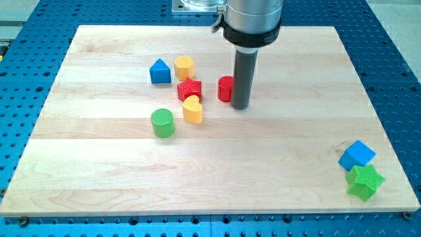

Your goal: Place the green circle into the red star

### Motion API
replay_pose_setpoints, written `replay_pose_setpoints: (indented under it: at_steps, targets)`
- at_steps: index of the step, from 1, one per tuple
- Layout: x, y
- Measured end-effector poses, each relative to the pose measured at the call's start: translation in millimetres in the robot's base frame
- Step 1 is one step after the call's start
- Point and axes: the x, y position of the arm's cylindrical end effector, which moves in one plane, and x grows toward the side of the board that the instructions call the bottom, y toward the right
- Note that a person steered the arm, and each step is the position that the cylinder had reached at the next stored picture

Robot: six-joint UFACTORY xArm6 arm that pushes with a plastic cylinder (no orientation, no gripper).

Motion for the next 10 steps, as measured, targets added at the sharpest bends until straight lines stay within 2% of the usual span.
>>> replay_pose_setpoints:
  at_steps: [1,2,3,4,5,6,9,10]
  targets:
    - [-41.0,0.0]
    - [-52.8,-9.7]
    - [-15.9,-10.5]
    - [48.5,-36.2]
    - [81.7,-69.1]
    - [81.1,-129.9]
    - [86.7,-241.8]
    - [65.1,-200.2]
